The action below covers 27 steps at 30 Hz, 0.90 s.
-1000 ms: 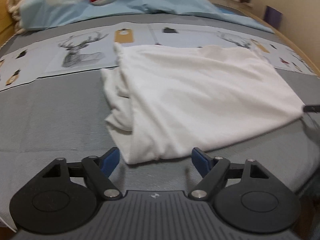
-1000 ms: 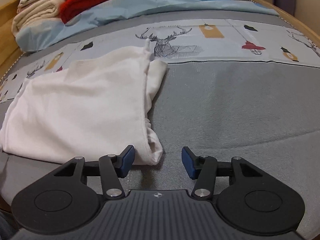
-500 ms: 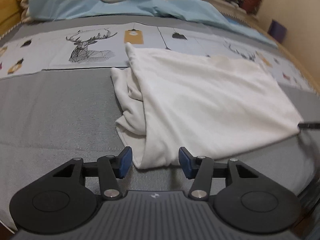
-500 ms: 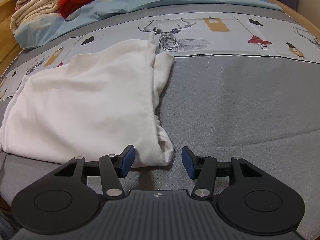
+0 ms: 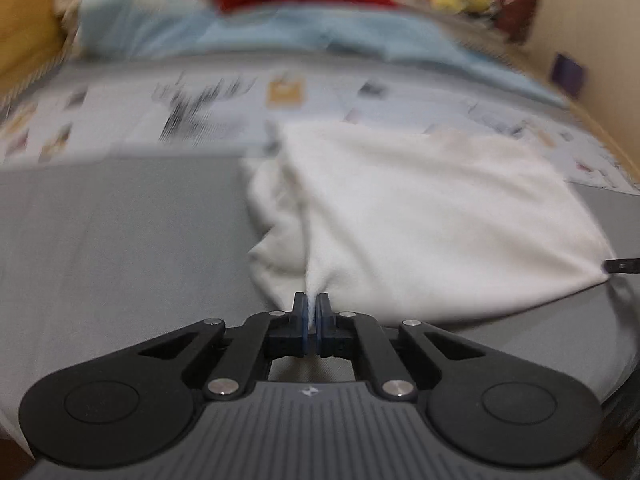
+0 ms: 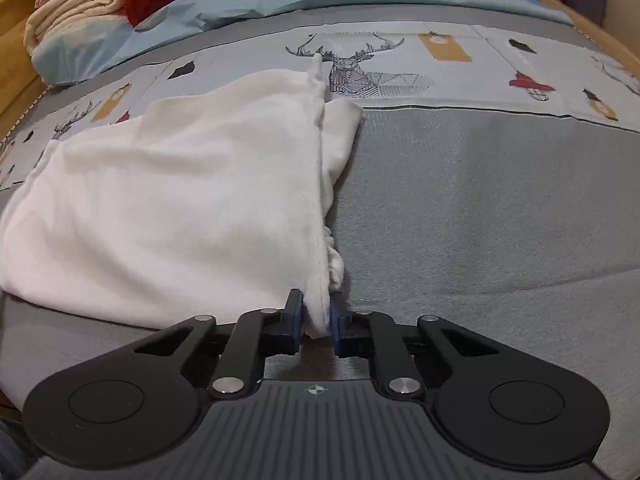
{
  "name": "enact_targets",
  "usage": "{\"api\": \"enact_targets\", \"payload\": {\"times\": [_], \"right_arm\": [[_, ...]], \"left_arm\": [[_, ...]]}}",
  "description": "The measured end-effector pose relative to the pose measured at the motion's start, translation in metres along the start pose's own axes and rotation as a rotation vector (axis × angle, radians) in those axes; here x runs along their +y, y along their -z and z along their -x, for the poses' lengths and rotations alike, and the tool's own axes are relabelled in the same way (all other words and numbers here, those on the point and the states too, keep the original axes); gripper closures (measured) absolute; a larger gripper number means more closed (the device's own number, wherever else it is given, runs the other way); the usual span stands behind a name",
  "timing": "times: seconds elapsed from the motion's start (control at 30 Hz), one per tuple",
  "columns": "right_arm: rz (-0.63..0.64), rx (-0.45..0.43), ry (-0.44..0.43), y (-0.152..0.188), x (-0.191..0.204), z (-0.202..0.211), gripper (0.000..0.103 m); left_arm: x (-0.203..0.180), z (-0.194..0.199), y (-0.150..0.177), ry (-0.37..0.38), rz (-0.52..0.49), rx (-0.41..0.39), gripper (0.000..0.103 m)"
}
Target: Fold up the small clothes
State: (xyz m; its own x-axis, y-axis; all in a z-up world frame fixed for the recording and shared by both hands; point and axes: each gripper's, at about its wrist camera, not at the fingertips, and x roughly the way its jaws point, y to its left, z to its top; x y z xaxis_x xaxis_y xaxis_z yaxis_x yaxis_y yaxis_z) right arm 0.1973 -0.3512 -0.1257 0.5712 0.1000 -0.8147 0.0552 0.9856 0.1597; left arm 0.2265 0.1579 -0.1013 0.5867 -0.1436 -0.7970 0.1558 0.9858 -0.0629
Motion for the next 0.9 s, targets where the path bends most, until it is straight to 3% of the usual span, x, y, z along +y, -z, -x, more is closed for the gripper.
{"api": "enact_targets", "payload": {"times": [0.07, 0.17, 0.37, 0.43, 0.5, 0.57, 0.63, 0.7, 0.9], "right_arm": [[-0.011, 0.016, 0.0, 0.001, -0.005, -0.003, 0.09], [-0.007, 0.018, -0.012, 0.0, -0.007, -0.003, 0.09], [-0.008, 0.013, -0.006, 0.0, -0.007, -0.003, 0.09], [-0.018, 0.011, -0.005, 0.0, -0.009, -0.002, 0.085], [-0.035, 0.013, 0.009, 0.002, -0.012, 0.002, 0.067], [-0.043, 0.012, 0.018, 0.003, -0.013, 0.007, 0.065], [-0.04, -0.008, 0.012, 0.005, -0.013, 0.015, 0.064], [-0.038, -0.054, 0.017, 0.006, -0.011, 0.026, 0.06], [-0.003, -0.257, -0.043, 0.006, 0.013, 0.06, 0.056]], "left_arm": [[0.011, -0.023, 0.008, -0.027, 0.027, 0.132, 0.099], [0.004, -0.02, 0.009, -0.045, -0.035, 0.104, 0.099], [0.006, -0.018, 0.007, -0.06, -0.03, 0.102, 0.094], [0.008, -0.01, 0.005, -0.134, -0.026, 0.07, 0.094], [0.017, -0.004, 0.005, -0.18, -0.001, 0.062, 0.091], [0.026, 0.002, 0.005, -0.2, 0.047, 0.056, 0.078], [0.029, 0.011, 0.004, -0.217, 0.076, 0.029, 0.039], [0.025, 0.025, 0.003, -0.238, 0.096, -0.029, 0.018], [-0.008, 0.054, -0.003, -0.187, 0.121, -0.159, 0.015]]}}
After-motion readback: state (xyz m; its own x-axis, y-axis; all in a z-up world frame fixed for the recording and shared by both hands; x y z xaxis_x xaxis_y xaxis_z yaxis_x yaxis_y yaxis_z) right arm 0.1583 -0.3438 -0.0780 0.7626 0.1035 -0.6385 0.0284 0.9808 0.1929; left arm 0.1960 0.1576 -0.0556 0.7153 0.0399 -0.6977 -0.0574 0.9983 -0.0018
